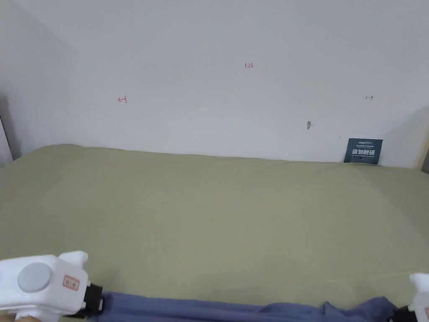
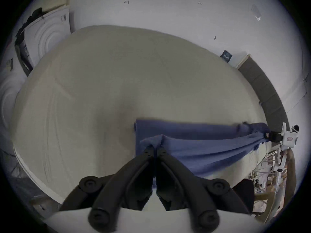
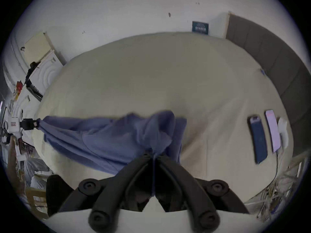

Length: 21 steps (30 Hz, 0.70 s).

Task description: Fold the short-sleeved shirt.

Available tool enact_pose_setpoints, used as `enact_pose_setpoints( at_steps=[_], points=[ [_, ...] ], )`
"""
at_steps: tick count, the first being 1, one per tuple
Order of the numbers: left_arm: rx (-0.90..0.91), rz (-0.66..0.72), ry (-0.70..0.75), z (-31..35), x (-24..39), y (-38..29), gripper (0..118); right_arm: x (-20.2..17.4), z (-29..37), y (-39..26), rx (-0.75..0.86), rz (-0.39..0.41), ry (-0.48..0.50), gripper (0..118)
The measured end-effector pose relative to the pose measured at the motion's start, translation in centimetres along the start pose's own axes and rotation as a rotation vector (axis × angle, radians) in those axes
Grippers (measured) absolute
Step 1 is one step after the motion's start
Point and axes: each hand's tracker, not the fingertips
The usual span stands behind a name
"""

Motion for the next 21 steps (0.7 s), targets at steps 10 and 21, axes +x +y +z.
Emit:
enact_pose_setpoints(
  at_steps=[10, 21],
  points=[
    [-0.034, 0.053, 0.023, -3.9, -3.1, -3.5, 5, 2.1, -4.2, -2.5, -0.05, -0.034, -0.026, 0],
    [0.052, 0.064, 0.11, 2.8, -1.1, -0.5, 85, -0.4, 1.5, -0.4, -0.045, 0.067, -0.228, 80]
  ],
)
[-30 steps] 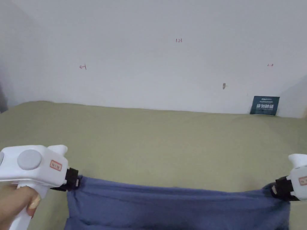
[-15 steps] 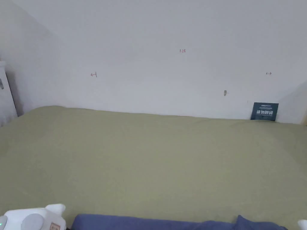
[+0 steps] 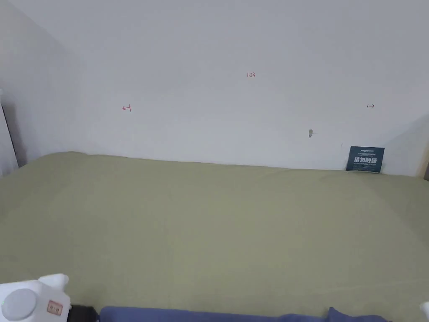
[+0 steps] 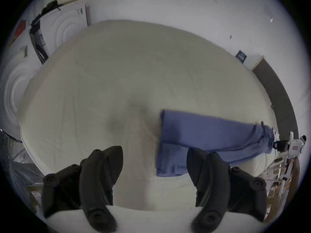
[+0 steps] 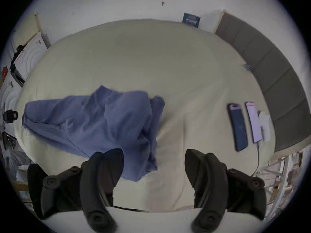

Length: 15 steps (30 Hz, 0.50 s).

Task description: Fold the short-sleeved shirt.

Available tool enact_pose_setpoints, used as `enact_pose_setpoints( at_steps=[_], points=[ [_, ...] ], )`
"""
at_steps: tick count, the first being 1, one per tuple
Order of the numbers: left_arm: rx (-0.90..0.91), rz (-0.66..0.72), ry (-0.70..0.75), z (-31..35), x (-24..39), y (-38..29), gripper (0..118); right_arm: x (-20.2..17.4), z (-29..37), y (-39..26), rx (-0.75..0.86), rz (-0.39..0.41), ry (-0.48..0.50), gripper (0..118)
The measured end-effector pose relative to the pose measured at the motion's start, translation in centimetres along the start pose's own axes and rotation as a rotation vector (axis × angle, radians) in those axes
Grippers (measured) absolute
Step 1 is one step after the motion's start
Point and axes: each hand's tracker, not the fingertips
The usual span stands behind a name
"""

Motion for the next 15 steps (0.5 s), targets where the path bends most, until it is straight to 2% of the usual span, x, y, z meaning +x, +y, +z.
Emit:
enact_pose_setpoints(
  at_steps=[1, 2, 3, 4, 5, 6, 7, 9, 12, 15],
  points=[
    [0.02, -0.004, -0.009, 0.7, 0.6, 0.3, 84, -0.4, 0.7, 0.2, 0.019, -0.005, 0.015, 78],
    [0.041, -0.009, -0.022, 1.5, 1.3, 0.5, 81, -1.0, 1.5, 0.4, 0.046, -0.015, 0.045, 68],
    [0.073, -0.015, -0.044, 2.2, 2.1, 0.3, 72, -1.6, 2.1, 0.6, 0.061, -0.024, 0.072, 56],
    [0.097, -0.03, -0.072, 2.8, 2.9, 0.3, 55, -2.2, 2.5, 0.6, 0.068, -0.022, 0.104, 39],
    [0.108, -0.064, -0.105, 3.3, 4.0, 0.1, 22, -3.1, 3.0, 0.6, 0.076, -0.004, 0.12, 14],
    [0.114, -0.1, -0.106, 3.3, 4.7, -0.2, 12, -3.9, 3.3, 0.4, 0.09, 0.01, 0.117, 4],
    [0.129, -0.121, -0.092, 3.2, 5.1, -0.6, 11, -4.6, 3.5, 0.3, 0.104, 0.014, 0.105, 2],
    [0.122, -0.182, -0.091, 3.3, 6.3, -1.4, 0, -5.8, 3.9, -0.2, 0.141, 0.007, 0.076, 0],
    [0.134, -0.205, -0.104, 2.5, 6.2, -3.3, 0, -6.6, 4.0, -1.1, 0.16, -0.043, 0.107, 0],
    [0.093, -0.159, -0.136, 2.4, 5.5, -4.5, 0, -7.0, 4.0, -1.6, 0.158, -0.046, 0.122, 0]
  ],
)
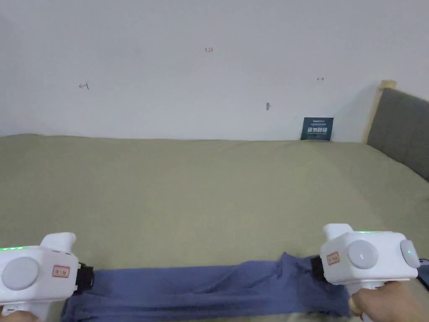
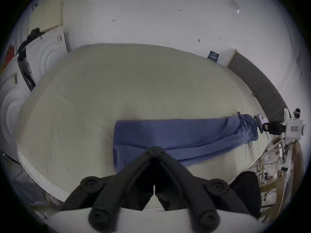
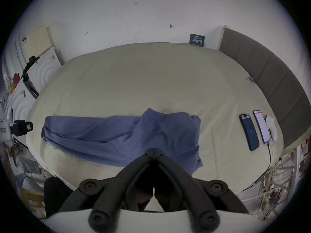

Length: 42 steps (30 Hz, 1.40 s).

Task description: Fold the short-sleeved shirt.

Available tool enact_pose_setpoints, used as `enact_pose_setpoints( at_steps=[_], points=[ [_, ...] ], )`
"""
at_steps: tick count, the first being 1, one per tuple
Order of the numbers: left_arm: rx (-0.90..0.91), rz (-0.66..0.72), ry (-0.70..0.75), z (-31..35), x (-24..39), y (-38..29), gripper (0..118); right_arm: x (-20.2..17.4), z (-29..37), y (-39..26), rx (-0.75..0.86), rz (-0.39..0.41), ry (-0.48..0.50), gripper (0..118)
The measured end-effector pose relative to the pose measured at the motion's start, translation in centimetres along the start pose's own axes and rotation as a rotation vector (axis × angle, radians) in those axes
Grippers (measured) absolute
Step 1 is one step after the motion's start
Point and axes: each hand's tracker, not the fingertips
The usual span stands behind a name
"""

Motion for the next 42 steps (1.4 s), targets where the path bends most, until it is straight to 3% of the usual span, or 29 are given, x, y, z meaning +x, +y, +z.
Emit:
enact_pose_setpoints(
  at_steps=[6, 11, 16, 17, 19, 20, 21, 24, 27, 30, 31, 32, 33, 34, 35, 36, 37, 38, 40, 42],
  points=[
    [0.011, 0.122, -0.139, -0.1, -5.3, -0.9, 0, 0.1, 0.0, -0.8, -0.027, 0.013, 0.035, 0],
    [-0.015, 0.327, -0.318, -2.5, -12.9, 0.0, 0, 0.0, -0.5, -1.3, -0.048, 0.032, 0.036, 0],
    [-0.078, 0.418, -0.493, -5.1, -15.5, -0.4, 1, -0.6, -1.4, -1.3, -0.075, 0.045, 0.066, 0],
    [-0.083, 0.41, -0.48, -5.8, -15.5, -0.2, 22, -0.7, -1.6, -1.3, -0.082, 0.046, 0.073, 0],
    [-0.109, 0.373, -0.415, -7.0, -15.2, 0.1, 106, -0.7, -1.7, -1.1, -0.09, 0.049, 0.087, 0],
    [-0.149, 0.383, -0.449, -8.0, -15.3, 0.0, 118, -0.7, -1.7, -1.0, -0.092, 0.05, 0.096, 0],
    [-0.116, 0.419, -0.501, -8.5, -15.6, -0.6, 118, -0.7, -1.7, -0.9, -0.094, 0.051, 0.1, 0],
    [-0.214, 0.525, -0.48, -11.0, -15.3, -2.2, 117, -0.8, -1.5, -0.7, -0.089, 0.06, 0.102, 0],
    [-0.058, 0.527, -0.564, -10.8, -15.5, -2.6, 117, -0.7, -1.6, -0.6, -0.091, 0.062, 0.114, 0],
    [-0.071, 0.601, -0.631, -11.4, -15.4, -3.2, 113, -0.8, -1.9, -0.6, -0.098, 0.058, 0.122, 0],
    [-0.06, 0.63, -0.678, -11.7, -15.3, -3.3, 106, -0.9, -2.1, -0.6, -0.099, 0.058, 0.123, 0],
    [-0.068, 0.679, -0.745, -12.4, -15.1, -3.5, 87, -1.1, -2.3, -0.6, -0.099, 0.06, 0.123, 0],
    [-0.096, 0.698, -0.762, -13.1, -14.7, -3.6, 62, -1.3, -2.5, -0.6, -0.102, 0.063, 0.12, 0],
    [-0.109, 0.684, -0.727, -13.9, -14.7, -3.8, 22, -1.5, -2.7, -0.7, -0.108, 0.07, 0.116, 0],
    [-0.135, 0.637, -0.593, -14.4, -14.2, -3.8, 12, -1.7, -2.8, -0.8, -0.111, 0.079, 0.112, 0],
    [-0.159, 0.588, -0.47, -14.9, -13.4, -3.7, 12, -1.8, -2.8, -0.9, -0.11, 0.083, 0.114, 0],
    [-0.141, 0.603, -0.486, -14.9, -13.6, -4.1, 12, -1.9, -2.8, -1.0, -0.111, 0.085, 0.12, 0],
    [-0.073, 0.674, -0.595, -14.1, -13.3, -4.4, 12, -1.8, -2.7, -1.1, -0.112, 0.083, 0.128, 0],
    [-0.042, 0.7, -0.527, -13.4, -12.6, -3.7, 12, -1.7, -2.6, -1.1, -0.113, 0.085, 0.136, 0],
    [-0.025, 0.565, -0.461, -11.4, -11.8, -2.8, 12, -1.3, -2.5, -1.0, -0.111, 0.101, 0.128, 0]
  ],
)
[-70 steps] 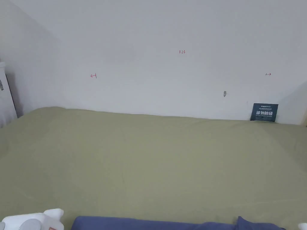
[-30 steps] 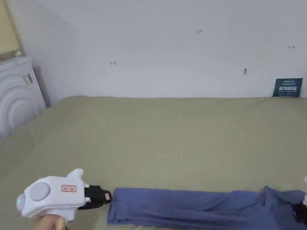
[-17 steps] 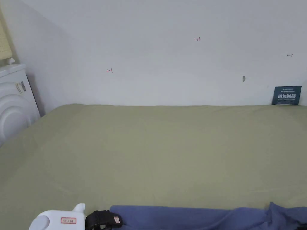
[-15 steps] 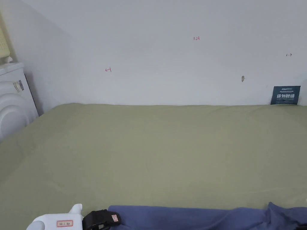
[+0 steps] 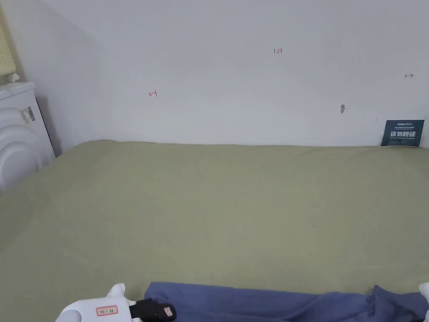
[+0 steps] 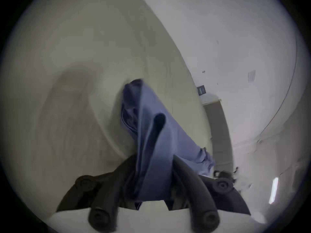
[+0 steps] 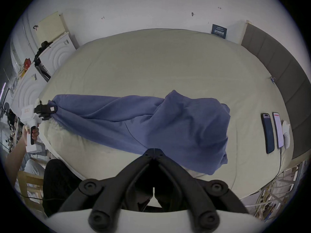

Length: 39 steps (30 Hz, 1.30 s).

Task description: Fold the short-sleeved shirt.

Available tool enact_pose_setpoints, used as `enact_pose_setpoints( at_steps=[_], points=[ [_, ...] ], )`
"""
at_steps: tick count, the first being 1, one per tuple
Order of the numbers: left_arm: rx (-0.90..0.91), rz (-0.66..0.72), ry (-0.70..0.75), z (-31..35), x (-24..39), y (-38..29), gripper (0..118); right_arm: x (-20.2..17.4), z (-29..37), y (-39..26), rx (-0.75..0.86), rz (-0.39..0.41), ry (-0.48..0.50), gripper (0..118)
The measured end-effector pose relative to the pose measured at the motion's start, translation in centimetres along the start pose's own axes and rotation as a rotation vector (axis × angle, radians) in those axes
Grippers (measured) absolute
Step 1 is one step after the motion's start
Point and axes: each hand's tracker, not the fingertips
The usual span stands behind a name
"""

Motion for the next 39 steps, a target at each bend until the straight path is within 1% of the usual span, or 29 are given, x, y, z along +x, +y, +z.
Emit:
enact_pose_setpoints(
  at_steps=[2, 4, 6, 8, 11, 15, 18, 20, 21, 22, 23, 24, 26, 29, 30, 31, 32, 33, 35, 37, 39],
  points=[
    [0.014, -0.156, 0.052, 0.6, 2.8, -0.2, 12, 0.4, 0.4, 0.2, 0.011, 0.003, -0.011, 0],
    [0.033, -0.268, 0.068, 1.1, 5.1, 0.1, 12, 0.9, 0.8, 0.6, 0.025, -0.006, -0.005, 0],
    [0.043, -0.396, 0.096, 1.2, 8.8, 0.0, 12, 1.2, 1.1, 0.9, 0.036, -0.017, 0.001, 0],
    [0.014, -0.469, 0.095, 1.1, 12.1, -0.3, 12, 1.4, 1.3, 1.1, 0.044, -0.016, 0.002, 0],
    [-0.05, -0.584, 0.063, -1.0, 16.9, -1.6, 12, 1.8, 1.3, 1.3, 0.054, -0.025, 0.008, 0],
    [-0.178, -0.667, 0.064, -6.1, 20.9, -4.4, 12, 2.3, 1.4, 1.4, 0.07, -0.04, 0.014, 0],
    [-0.228, -0.657, 0.09, -10.0, 22.1, -6.5, 12, 2.6, 1.2, 1.3, 0.072, -0.047, 0.013, 0],
    [-0.238, -0.644, 0.082, -11.9, 22.4, -7.7, 12, 3.0, 0.8, 1.2, 0.065, -0.058, 0.017, 0],
    [-0.262, -0.634, 0.059, -12.8, 22.5, -8.1, 21, 3.1, 0.5, 1.2, 0.054, -0.063, 0.018, 0],
    [-0.28, -0.615, 0.048, -13.4, 22.4, -8.3, 47, 3.2, 0.3, 1.2, 0.043, -0.065, 0.017, 0],
    [-0.299, -0.582, 0.04, -13.9, 22.2, -8.5, 86, 3.4, 0.0, 1.1, 0.03, -0.065, 0.015, 0],
    [-0.323, -0.54, 0.025, -14.1, 21.8, -8.6, 97, 3.5, -0.1, 1.0, 0.021, -0.064, 0.014, 0],
    [-0.34, -0.459, -0.011, -13.8, 20.7, -8.4, 93, 3.8, 0.0, 0.8, 0.016, -0.061, 0.015, 0],
    [-0.262, -0.358, -0.053, -11.9, 19.4, -7.0, 73, 4.2, 0.2, 0.6, 0.018, -0.06, 0.014, 0],
    [-0.216, -0.324, -0.068, -11.2, 19.0, -6.5, 73, 4.3, 0.1, 0.7, 0.014, -0.062, 0.011, 0],
    [-0.182, -0.293, -0.071, -10.9, 18.8, -6.2, 58, 4.3, 0.2, 0.6, 0.012, -0.064, 0.008, 0],
    [-0.157, -0.256, -0.072, -10.8, 18.6, -5.7, 17, 4.3, 0.2, 0.6, 0.013, -0.065, 0.007, 0],
    [-0.149, -0.236, -0.052, -10.9, 18.2, -5.6, 3, 4.2, 0.3, 0.6, 0.016, -0.065, 0.011, 0],
    [-0.182, -0.234, -0.067, -11.7, 17.6, -5.5, 1, 4.0, 0.5, 0.6, 0.026, -0.063, 0.028, 0],
    [-0.226, -0.233, -0.032, -13.0, 17.4, -6.2, 1, 3.6, 0.7, 0.5, 0.031, -0.06, 0.041, 0],
    [-0.27, -0.264, 0.013, -15.0, 17.0, -7.5, 1, 3.3, 0.7, 0.6, 0.032, -0.046, 0.046, 0]
  ],
)
